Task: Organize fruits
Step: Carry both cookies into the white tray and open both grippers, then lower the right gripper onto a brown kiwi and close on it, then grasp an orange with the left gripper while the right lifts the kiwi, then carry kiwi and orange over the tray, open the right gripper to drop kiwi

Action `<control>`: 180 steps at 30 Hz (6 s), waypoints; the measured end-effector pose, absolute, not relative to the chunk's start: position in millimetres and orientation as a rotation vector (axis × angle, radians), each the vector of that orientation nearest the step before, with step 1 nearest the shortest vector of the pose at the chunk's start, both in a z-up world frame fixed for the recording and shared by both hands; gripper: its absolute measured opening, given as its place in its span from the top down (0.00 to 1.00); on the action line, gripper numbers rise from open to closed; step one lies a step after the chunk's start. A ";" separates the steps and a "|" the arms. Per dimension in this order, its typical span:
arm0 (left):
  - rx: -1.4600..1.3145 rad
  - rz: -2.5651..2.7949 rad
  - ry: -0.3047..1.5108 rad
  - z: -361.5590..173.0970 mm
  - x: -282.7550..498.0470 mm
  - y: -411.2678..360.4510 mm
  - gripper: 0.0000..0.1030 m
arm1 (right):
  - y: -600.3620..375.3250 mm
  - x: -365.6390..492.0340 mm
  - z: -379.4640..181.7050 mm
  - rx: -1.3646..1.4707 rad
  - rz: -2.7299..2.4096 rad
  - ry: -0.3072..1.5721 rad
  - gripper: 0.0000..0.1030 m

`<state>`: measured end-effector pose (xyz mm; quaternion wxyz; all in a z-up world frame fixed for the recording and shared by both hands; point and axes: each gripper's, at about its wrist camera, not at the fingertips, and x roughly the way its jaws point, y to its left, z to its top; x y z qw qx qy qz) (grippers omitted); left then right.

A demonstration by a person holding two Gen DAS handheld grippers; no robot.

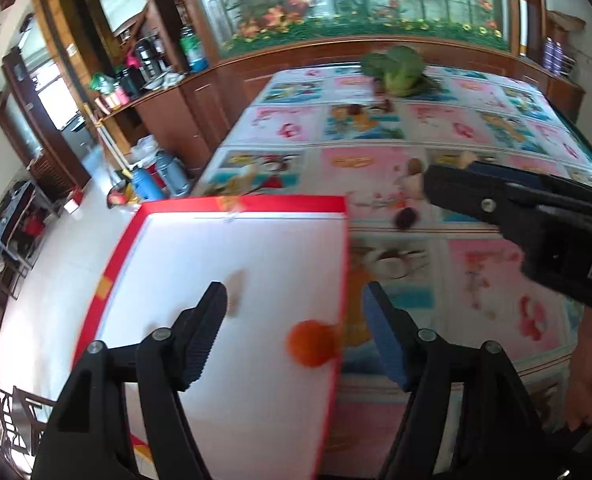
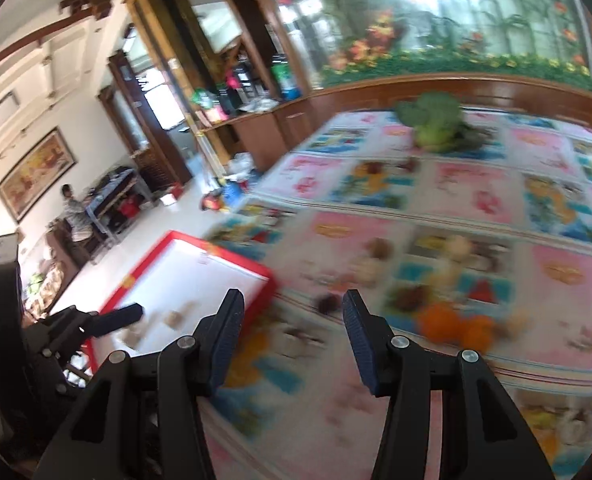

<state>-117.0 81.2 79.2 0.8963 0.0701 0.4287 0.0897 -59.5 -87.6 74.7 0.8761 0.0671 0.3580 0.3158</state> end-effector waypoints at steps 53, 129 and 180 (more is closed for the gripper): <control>0.196 -0.126 1.023 30.4 -16.3 -38.8 0.28 | -190.2 -23.4 14.6 0.104 0.366 0.897 0.75; -0.142 0.029 0.830 64.9 -158.1 151.9 0.64 | 6.7 -105.5 43.4 0.037 0.728 0.748 0.75; -0.042 0.323 0.798 55.7 -171.9 201.1 0.34 | 49.0 -115.3 38.1 0.060 0.860 0.734 0.55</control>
